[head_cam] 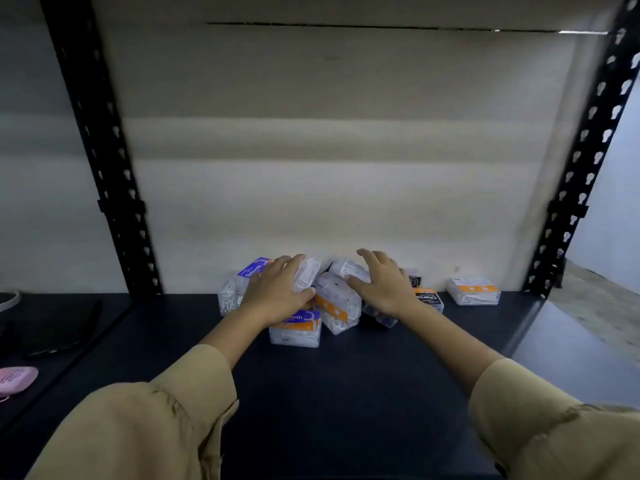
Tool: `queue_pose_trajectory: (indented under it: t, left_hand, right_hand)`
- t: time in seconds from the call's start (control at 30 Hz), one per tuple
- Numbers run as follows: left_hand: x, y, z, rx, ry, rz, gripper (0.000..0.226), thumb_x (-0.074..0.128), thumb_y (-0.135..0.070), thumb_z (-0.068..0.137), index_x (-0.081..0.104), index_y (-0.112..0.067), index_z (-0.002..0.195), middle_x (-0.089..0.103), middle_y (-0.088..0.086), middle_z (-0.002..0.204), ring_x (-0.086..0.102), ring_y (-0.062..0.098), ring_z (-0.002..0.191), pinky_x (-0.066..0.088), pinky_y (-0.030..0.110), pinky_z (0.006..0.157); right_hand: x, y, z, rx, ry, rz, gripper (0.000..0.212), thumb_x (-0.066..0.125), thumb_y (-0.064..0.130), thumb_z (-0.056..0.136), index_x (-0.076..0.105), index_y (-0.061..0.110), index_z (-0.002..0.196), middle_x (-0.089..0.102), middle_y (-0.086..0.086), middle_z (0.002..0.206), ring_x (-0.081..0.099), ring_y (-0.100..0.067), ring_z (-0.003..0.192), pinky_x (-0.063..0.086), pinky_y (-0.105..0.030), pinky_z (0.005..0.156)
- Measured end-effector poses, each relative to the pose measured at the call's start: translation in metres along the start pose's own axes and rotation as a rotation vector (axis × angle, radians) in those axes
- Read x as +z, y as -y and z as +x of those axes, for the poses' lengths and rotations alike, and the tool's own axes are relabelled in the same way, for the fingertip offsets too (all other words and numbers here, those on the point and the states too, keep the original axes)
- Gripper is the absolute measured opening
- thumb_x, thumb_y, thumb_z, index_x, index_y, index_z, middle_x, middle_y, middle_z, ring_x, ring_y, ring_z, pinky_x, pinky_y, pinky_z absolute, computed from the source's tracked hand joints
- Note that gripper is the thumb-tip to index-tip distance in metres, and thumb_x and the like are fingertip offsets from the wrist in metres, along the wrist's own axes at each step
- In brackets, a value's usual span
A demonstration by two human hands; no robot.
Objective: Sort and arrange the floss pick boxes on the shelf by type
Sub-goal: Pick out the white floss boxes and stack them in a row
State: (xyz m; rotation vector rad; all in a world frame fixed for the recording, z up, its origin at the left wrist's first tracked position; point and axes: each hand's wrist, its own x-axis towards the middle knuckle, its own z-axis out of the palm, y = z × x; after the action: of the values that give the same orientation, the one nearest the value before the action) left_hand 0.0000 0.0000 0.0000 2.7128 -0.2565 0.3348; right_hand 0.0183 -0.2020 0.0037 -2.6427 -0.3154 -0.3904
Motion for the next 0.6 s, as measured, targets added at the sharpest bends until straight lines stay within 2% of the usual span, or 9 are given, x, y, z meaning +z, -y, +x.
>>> queue_pose_trajectory:
  t: [0.6]
  left_hand:
    - [0.0079, -0.0043, 0.0025, -0.04, -0.052, 0.064, 0.071, 0.056, -0.044, 0.086, 0.022, -0.026, 0.146, 0.032, 0.001, 0.15, 0.032, 0.023, 0.137, 0.03, 0.043, 0.11]
  right_hand:
    - [0.0057, -0.01, -0.0014, 0.006, -0.015, -0.023, 0.059, 0.05, 0.041, 0.09, 0.031, 0.021, 0.142, 0.038, -0.004, 0.145, 0.035, -0.026, 0.134, 0.027, -0.045, 0.109]
